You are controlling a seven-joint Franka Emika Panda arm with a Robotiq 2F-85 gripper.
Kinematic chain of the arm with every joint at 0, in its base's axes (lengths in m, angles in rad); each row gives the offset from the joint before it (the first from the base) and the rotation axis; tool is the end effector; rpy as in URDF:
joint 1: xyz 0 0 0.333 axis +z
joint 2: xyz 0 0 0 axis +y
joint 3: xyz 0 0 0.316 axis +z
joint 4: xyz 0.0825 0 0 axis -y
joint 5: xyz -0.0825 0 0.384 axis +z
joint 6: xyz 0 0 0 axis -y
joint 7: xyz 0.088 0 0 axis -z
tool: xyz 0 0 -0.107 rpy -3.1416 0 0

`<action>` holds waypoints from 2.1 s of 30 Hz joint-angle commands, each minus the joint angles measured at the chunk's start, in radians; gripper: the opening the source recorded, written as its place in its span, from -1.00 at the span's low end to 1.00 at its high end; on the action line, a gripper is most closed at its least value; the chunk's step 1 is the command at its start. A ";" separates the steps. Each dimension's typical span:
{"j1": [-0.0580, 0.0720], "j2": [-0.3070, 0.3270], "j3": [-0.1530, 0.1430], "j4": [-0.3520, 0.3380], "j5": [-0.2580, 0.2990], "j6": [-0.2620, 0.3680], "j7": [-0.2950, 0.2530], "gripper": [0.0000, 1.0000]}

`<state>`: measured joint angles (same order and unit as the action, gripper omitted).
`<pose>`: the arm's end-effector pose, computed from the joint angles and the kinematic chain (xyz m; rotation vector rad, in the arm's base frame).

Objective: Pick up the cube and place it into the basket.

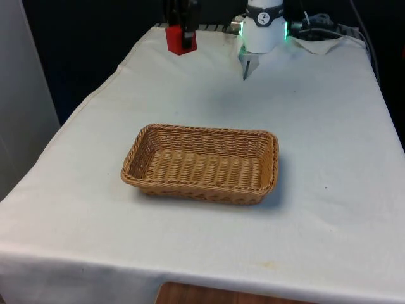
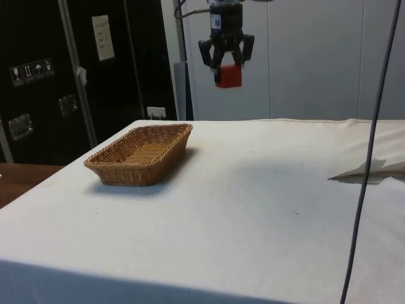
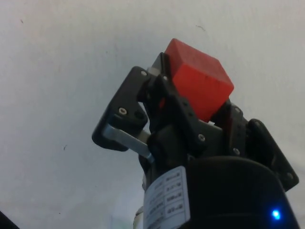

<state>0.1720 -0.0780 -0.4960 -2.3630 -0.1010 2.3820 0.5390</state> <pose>0.4736 -0.1606 0.3626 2.8709 -1.2023 0.1435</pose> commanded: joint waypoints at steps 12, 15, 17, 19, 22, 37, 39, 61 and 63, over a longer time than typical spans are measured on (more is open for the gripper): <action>0.002 -0.012 0.001 0.007 -0.001 -0.009 -0.104 -0.99; 0.000 -0.006 0.000 0.008 0.000 -0.001 -0.112 -0.99; 0.002 -0.013 0.001 0.009 -0.001 -0.009 -0.136 -0.99; 0.003 -0.009 0.002 0.013 -0.001 -0.009 -0.147 -0.99; 0.006 0.008 0.009 0.027 0.001 -0.013 -0.148 -0.99; 0.007 0.079 0.041 0.095 0.006 -0.040 -0.161 -0.99; 0.007 0.090 0.044 0.106 0.008 -0.039 -0.176 -0.99; 0.006 0.185 0.060 0.186 0.022 -0.020 -0.311 -0.99; 0.007 0.188 0.057 0.189 0.009 -0.024 -0.305 -0.99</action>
<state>0.1790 0.1100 -0.4390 -2.1740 -0.0920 2.3580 0.2340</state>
